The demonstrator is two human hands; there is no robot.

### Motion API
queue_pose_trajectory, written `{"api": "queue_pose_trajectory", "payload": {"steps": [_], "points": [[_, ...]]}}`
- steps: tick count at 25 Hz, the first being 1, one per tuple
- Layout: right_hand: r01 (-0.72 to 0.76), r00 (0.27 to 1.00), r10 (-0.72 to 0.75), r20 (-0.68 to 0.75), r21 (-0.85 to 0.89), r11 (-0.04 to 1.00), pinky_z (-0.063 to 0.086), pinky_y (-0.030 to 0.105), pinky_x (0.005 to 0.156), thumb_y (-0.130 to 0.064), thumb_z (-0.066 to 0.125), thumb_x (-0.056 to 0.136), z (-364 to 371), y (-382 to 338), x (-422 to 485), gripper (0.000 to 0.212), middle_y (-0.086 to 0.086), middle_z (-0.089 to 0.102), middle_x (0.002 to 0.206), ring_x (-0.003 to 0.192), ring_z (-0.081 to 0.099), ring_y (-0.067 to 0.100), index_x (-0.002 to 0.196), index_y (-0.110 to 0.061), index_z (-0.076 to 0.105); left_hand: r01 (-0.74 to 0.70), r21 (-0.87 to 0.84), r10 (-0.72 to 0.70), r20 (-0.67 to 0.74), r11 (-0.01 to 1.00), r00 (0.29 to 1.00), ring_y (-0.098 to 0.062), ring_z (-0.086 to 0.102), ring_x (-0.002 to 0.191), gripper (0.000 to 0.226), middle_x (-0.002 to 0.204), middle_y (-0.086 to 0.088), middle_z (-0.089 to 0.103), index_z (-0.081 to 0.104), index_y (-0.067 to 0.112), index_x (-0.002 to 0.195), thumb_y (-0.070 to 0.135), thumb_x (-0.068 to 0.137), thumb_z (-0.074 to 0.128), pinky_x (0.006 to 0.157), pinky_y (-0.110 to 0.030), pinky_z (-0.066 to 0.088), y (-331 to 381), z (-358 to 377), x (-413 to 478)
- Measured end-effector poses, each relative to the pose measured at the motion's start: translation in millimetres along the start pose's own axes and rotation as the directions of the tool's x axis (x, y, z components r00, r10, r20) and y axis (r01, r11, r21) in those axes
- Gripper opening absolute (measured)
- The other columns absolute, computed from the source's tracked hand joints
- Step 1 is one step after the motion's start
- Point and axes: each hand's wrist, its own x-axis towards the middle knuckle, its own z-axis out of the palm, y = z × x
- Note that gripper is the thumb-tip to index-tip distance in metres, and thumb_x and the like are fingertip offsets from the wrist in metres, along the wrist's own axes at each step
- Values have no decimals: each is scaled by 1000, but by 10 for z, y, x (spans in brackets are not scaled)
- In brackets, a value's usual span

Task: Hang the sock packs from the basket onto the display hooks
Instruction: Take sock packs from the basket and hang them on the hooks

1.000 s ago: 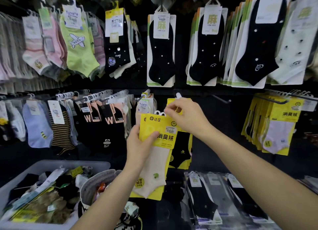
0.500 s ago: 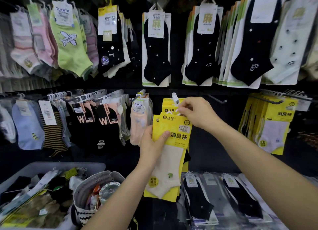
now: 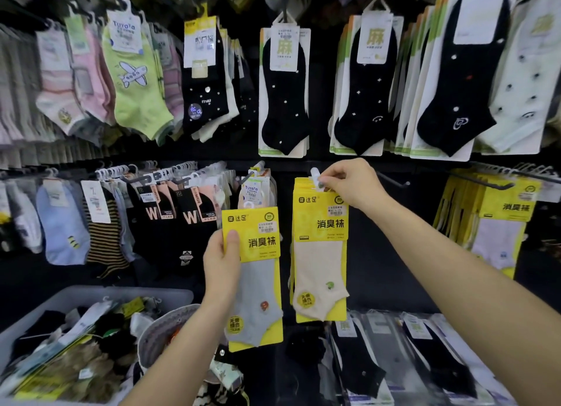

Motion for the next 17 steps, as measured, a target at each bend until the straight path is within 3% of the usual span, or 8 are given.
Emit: {"api": "queue_pose_trajectory", "payload": {"steps": [3,6,7,9,12,17], "points": [[-32,999,31,-12,-24,999,48,21,67,-21,64,86,-32,-2,-30,7,-6,67,80,78,60,6,84,-20,71,-23,8,23,17,1000,1000,-10,54,72,21,82,-1,60,58,14,88,26,98,43,60,-21,42,22,-81,-4],[118,969,-132,-211,-75,990,44,19,66,-23,63,86,-54,-49,-192,6,-14,60,74,69,54,1,84,-21,68,-77,3,76,67,997,995,-7,54,70,19,82,-3,61,59,16,87,24,97,45,60,-17,43,74,-60,-122],[182,961,-193,-200,-73,981,41,15,63,-25,63,86,-38,-85,-264,7,-16,59,70,66,53,-1,81,-22,68,-102,-7,102,95,995,990,-3,54,68,19,80,-1,61,59,20,84,23,97,46,59,-14,43,115,-18,-175],[242,969,-245,-25,-82,967,38,10,60,-29,64,84,28,-145,-391,10,-19,58,67,63,53,-4,78,-23,69,-153,-38,157,172,988,973,3,53,64,19,76,4,61,59,24,82,21,96,47,57,-11,42,202,107,-270],[180,964,-162,212,-67,981,38,13,59,-31,66,85,54,-87,-473,11,-17,58,69,65,52,-1,75,-26,65,-189,-46,195,259,981,946,0,54,67,18,79,2,60,59,22,85,20,96,46,59,-14,43,272,326,-372],[63,989,-62,133,-8,998,39,18,57,-23,63,88,-95,118,-407,18,-10,59,70,63,51,2,70,-23,63,-116,-111,144,289,987,946,8,59,71,8,84,10,62,55,22,100,18,96,49,62,-9,46,276,626,-433]]}}
